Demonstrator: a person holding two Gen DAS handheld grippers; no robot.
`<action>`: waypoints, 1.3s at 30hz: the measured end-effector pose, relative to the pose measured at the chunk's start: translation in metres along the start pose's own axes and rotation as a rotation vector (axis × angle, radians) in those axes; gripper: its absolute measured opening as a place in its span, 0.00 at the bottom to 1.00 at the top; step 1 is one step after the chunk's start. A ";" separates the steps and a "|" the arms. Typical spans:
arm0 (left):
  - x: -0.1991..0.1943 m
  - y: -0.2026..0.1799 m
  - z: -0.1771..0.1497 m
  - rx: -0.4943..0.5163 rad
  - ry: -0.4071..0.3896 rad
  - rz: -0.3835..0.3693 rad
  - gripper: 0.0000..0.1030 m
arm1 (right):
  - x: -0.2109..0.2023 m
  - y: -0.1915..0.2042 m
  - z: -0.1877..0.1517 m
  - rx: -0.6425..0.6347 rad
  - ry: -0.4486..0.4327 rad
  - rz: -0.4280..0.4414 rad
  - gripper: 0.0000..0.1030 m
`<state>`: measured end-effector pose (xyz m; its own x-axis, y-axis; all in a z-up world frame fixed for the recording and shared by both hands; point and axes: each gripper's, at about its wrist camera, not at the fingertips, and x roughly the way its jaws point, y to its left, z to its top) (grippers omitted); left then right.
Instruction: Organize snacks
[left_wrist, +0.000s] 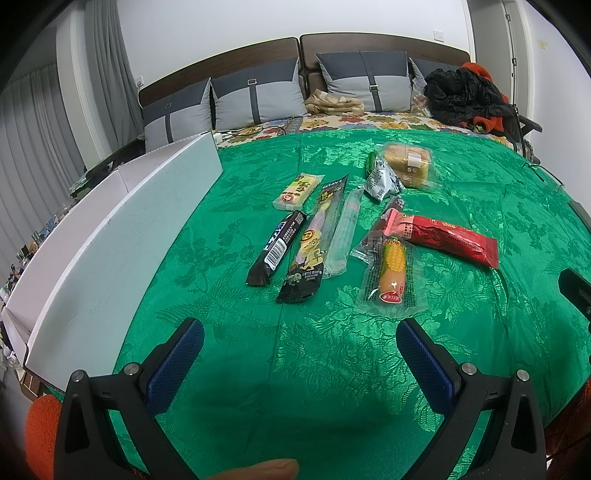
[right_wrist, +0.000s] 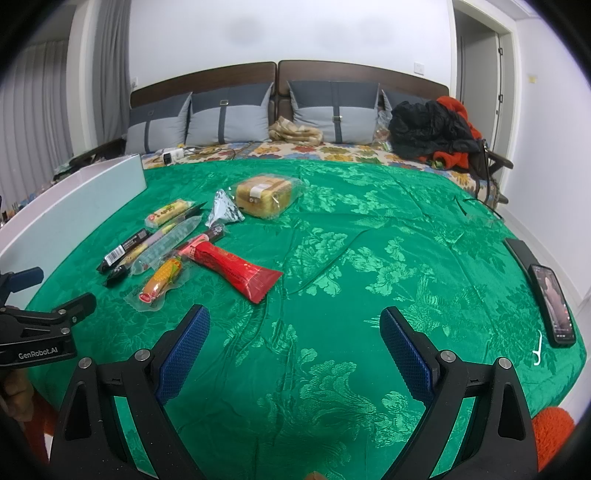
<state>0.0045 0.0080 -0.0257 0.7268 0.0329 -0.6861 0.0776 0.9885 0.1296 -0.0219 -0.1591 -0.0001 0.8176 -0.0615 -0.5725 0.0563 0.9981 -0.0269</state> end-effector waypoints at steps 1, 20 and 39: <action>0.000 0.000 0.000 -0.001 0.000 0.000 1.00 | 0.000 0.000 -0.001 0.000 0.000 0.000 0.92; 0.000 0.000 0.000 0.001 0.001 0.000 1.00 | -0.001 -0.001 0.001 0.002 0.001 0.001 0.92; 0.005 0.002 -0.004 -0.002 0.008 -0.001 1.00 | 0.002 0.001 -0.002 0.006 0.008 0.002 0.92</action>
<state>0.0056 0.0110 -0.0320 0.7212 0.0333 -0.6920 0.0771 0.9888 0.1280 -0.0212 -0.1579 -0.0033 0.8129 -0.0590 -0.5794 0.0576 0.9981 -0.0209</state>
